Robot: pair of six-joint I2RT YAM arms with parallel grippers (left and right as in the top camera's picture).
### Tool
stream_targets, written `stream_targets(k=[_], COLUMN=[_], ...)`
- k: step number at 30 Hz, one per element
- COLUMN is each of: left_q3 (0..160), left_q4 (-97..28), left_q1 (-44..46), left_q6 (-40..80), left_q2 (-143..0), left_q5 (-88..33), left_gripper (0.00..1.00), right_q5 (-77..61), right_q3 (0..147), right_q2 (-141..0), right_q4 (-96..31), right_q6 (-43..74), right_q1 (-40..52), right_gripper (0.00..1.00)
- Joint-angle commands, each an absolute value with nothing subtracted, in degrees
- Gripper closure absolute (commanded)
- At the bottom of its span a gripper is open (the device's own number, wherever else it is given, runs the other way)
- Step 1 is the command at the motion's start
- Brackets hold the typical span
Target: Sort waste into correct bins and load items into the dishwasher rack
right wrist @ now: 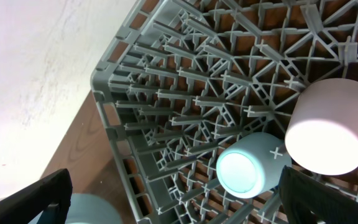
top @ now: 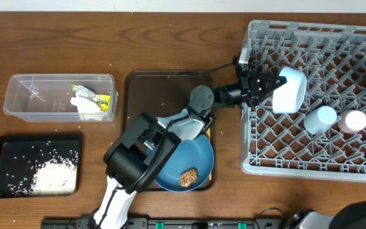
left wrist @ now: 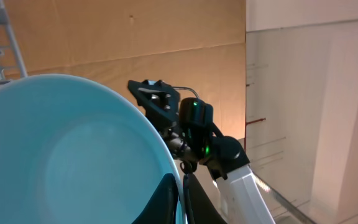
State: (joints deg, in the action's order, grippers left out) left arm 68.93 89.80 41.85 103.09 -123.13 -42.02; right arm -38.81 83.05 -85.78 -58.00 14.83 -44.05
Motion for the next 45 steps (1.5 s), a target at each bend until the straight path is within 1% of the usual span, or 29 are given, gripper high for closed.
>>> stream_targets(k=[1, 3, 7, 9, 13, 20, 23, 24, 25, 26, 28, 30, 33, 37, 39, 42, 45], left_q3=[69.04, 68.53, 68.34, 68.34, 68.34, 68.34, 68.34, 68.36, 68.36, 68.36, 68.36, 68.73, 69.47, 69.63, 69.63, 69.63, 69.69], left_q4=[90.39, 87.24, 77.17, 74.96, 75.02, 75.46, 75.48, 75.5, 75.5, 75.48, 75.48, 75.48, 75.46, 74.5, 71.33, 62.17, 46.52], left_q1=[41.93, 41.8, 41.8, 41.82, 41.8, 41.98, 41.98, 41.95, 41.95, 41.89, 41.74, 41.39, 40.36, 38.41, 37.12, 34.98, 32.75], left_q6=[103.72, 102.48, 100.07, 100.09, 100.14, 101.89, 101.82, 101.84, 101.82, 101.36, 100.51, 99.13, 98.8, 98.08, 95.44, 87.94, 76.99], left_q2=[-122.5, -122.5, -123.11, -124.09, -125.73, -128.86, -129.25, -129.25, -129.25, -129.25, -129.25, -129.21, -129.1, -128.35, -127.17, -123.85, -118.78], left_q5=[-40.95, -40.73, -39.11, -37.43, -35.44, -35.55, -36.4, -36.67, -36.86, -37.04, -37.74, -39.07, -40.99, -42.04, -43.09, -44.4, -44.36], left_gripper=[0.94, 0.94, 0.94, 0.94, 0.94, 0.94, 0.94, 0.92, 0.86, 0.83, 0.62, 0.34, 0.01, 0.02, 0.02, 0.02, 0.02], right_q5=[-39.0, -39.03, -39.0, -39.0, -39.0, -38.96, -38.81, -38.81, -38.81, -38.81, -38.81, -38.81, -38.81, -38.81, -38.83, -38.81, -38.81], right_q3=[83.09, 83.07, 83.07, 83.07, 83.07, 83.07, 83.07, 83.07, 83.07, 83.07, 83.07, 83.07, 83.07, 83.07, 83.07, 83.07, 83.07], right_q2=[-85.58, -85.58, -85.56, -85.58, -85.58, -85.58, -85.58, -85.58, -85.58, -85.58, -85.58, -85.58, -85.58, -85.58, -85.58, -85.56, -85.58], right_q4=[-58.11, -58.11, -58.11, -58.13, -58.11, -58.11, -58.13, -58.11, -58.11, -58.06, -58.06, -58.04, -58.06, -58.15, -58.15, -58.08, -58.04], right_q6=[14.04, 14.02, 13.61, 13.61, 13.61, 13.37, 13.19, 13.19, 13.19, 13.19, 13.19, 13.19, 13.19, 13.19, 13.19, 13.19, 13.19], right_q1=[-43.68, -43.68, -43.68, -43.68, -43.68, -43.68, -43.68, -43.68, -43.68, -43.68, -43.68, -43.68, -43.68, -43.68, -43.68, -43.68, -43.68], right_gripper=[0.01, 0.01, 0.01, 0.01, 0.01, 0.01, 0.01, 0.01, 0.01, 0.01, 0.01, 0.01, 0.01, 0.01, 0.01, 0.01, 0.01])
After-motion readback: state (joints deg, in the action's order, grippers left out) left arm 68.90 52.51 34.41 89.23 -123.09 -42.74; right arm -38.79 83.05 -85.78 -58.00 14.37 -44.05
